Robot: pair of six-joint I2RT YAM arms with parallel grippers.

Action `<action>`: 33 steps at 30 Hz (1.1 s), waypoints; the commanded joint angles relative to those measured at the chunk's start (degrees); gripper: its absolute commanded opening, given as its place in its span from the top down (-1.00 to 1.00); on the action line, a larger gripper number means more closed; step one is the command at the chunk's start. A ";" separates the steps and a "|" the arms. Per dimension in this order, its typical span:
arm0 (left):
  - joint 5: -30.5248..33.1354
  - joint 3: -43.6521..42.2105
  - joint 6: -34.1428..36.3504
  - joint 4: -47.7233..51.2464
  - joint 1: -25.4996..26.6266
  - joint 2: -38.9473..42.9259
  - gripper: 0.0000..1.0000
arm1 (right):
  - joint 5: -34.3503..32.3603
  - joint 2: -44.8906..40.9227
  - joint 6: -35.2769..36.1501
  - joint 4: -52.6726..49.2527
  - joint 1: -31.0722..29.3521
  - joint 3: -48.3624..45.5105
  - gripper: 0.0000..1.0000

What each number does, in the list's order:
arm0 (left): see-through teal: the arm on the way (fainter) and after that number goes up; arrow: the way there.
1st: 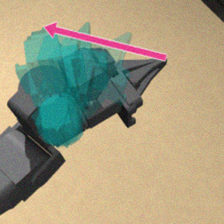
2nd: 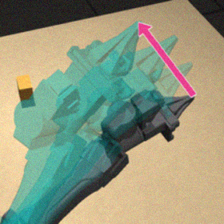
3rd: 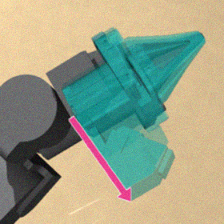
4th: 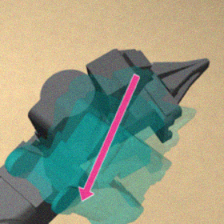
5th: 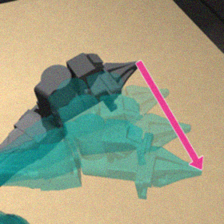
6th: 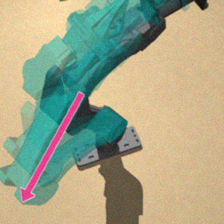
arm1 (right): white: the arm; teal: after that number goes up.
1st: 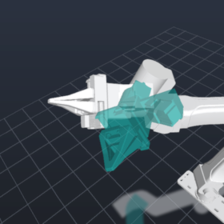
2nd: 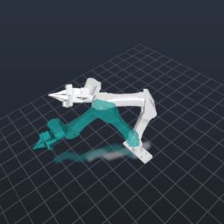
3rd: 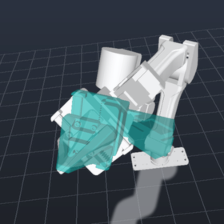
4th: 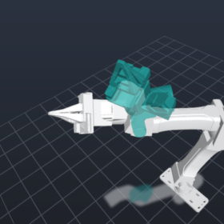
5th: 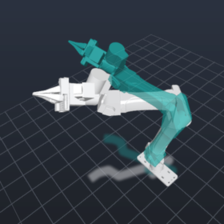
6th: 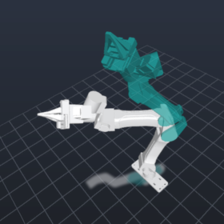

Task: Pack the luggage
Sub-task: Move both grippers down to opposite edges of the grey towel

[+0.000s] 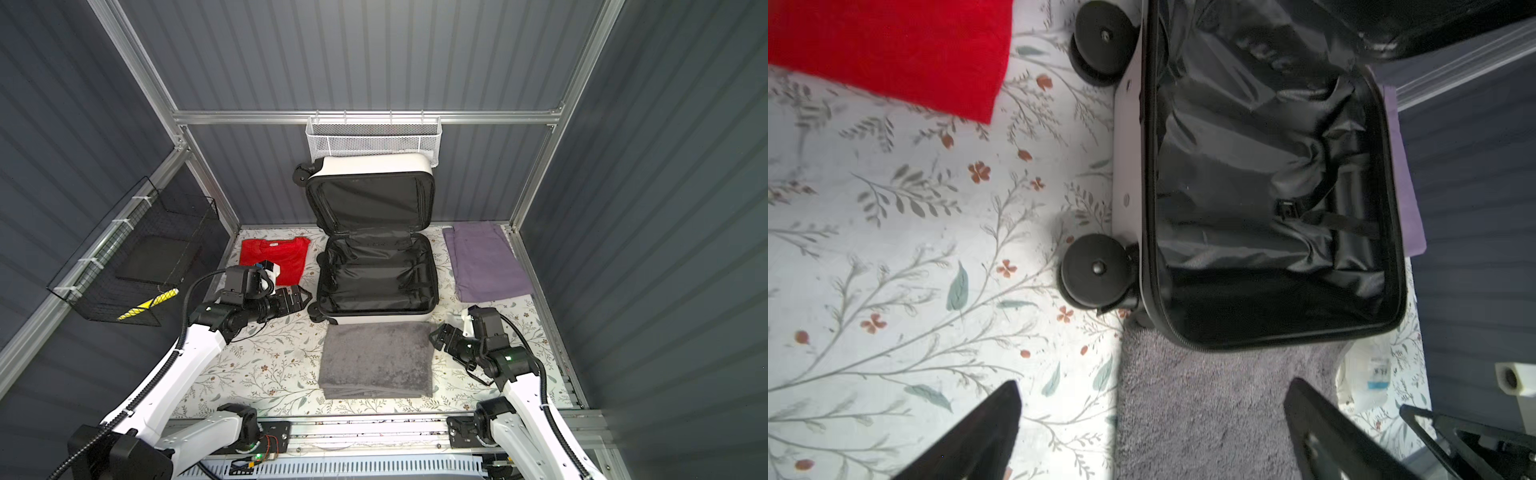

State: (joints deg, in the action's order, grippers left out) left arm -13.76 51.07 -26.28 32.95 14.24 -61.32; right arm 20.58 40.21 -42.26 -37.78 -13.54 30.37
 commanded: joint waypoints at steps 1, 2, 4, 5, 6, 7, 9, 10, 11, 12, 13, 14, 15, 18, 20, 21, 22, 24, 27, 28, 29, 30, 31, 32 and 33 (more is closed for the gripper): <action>-4.09 -3.14 -1.08 2.57 0.44 3.22 -0.99 | -3.34 0.59 -1.82 0.65 -2.42 -1.70 -0.74; -4.38 -4.28 -1.30 2.62 0.52 3.81 -1.00 | -3.39 0.96 -2.26 1.50 -2.92 -2.19 -0.74; -5.58 -6.26 -1.81 2.69 0.69 4.74 -0.97 | -3.40 1.82 -2.85 3.15 -3.92 -2.89 -0.72; -7.05 -7.34 -2.23 2.42 0.85 5.25 -0.95 | -3.48 2.36 -3.20 4.02 -4.41 -3.26 -0.72; -7.82 -8.41 -2.67 2.03 1.03 5.80 -0.93 | -3.61 2.80 -3.62 4.92 -4.93 -3.56 -0.71; -8.32 -9.66 -3.22 1.49 1.18 6.41 -0.92 | -3.74 3.35 -4.08 5.75 -5.60 -3.93 -0.71; -9.39 -11.85 -3.60 0.71 1.49 7.50 -0.91 | -4.51 4.56 -4.88 7.04 -6.84 -4.26 -0.69; -9.78 -12.89 -3.69 0.23 1.65 7.74 -0.90 | -5.03 5.11 -5.26 7.60 -7.59 -4.50 -0.68; -10.26 -13.88 -3.76 -0.34 1.73 7.88 -0.89 | -5.80 5.60 -5.70 8.01 -8.21 -4.66 -0.68; -10.81 -14.74 -3.90 -0.95 1.76 7.84 -0.89 | -6.26 6.03 -6.19 8.52 -8.70 -4.84 -0.67; -11.42 -15.76 -4.10 -1.85 1.92 7.88 -0.88 | -6.55 6.45 -6.59 9.28 -9.15 -5.13 -0.66; -11.87 -16.64 -4.45 -2.91 2.06 7.73 -0.88 | -6.86 6.84 -7.04 9.94 -9.45 -5.40 -0.65; -12.37 -17.31 -4.75 -3.82 2.18 7.54 -0.87 | -7.10 7.23 -7.50 10.45 -9.68 -5.70 -0.65; -13.53 -19.08 -5.43 -6.66 2.96 6.25 -0.85 | -7.73 8.16 -8.53 12.14 -10.65 -6.40 -0.63; -13.51 -19.82 -5.77 -8.19 3.96 4.96 -0.84 | -8.07 9.37 -8.59 12.70 -11.27 -6.30 -0.61; -13.34 -20.01 -5.75 -8.77 4.48 4.36 -0.83 | -8.37 9.87 -8.57 12.64 -11.61 -6.08 -0.61; -12.96 -20.24 -5.80 -9.35 5.13 3.67 -0.82 | -8.90 10.36 -8.52 12.64 -12.13 -5.85 -0.60; -11.69 -20.52 -6.06 -10.41 6.66 2.44 -0.80 | -10.20 11.30 -8.59 12.24 -13.04 -5.34 -0.60; -9.93 -21.51 -6.50 -12.42 8.76 0.71 -0.76 | -11.75 12.34 -9.01 11.98 -14.09 -5.01 -0.61; -9.47 -21.86 -6.71 -13.11 9.35 0.15 -0.75 | -12.23 12.49 -9.34 12.09 -14.31 -5.13 -0.63; -8.96 -22.23 -6.85 -13.70 9.93 -0.36 -0.74 | -12.61 12.50 -9.68 12.19 -14.46 -5.31 -0.64; -8.55 -22.57 -7.00 -14.23 10.36 -0.69 -0.72 | -12.80 12.50 -9.87 12.24 -14.52 -5.55 -0.65; -7.94 -22.79 -7.19 -14.69 10.88 -1.10 -0.71 | -12.91 12.54 -10.09 12.51 -14.53 -5.71 -0.66; -7.40 -22.94 -7.20 -15.10 11.34 -1.58 -0.70 | -13.01 12.61 -10.15 12.63 -14.64 -5.88 -0.67; -6.81 -23.09 -7.25 -15.34 11.72 -1.84 -0.69 | -13.02 12.79 -10.04 12.83 -14.67 -5.98 -0.67</action>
State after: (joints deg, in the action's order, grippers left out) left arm -22.55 28.71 -32.69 19.73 25.02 -62.46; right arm 9.41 52.73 -51.44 -25.41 -27.86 24.53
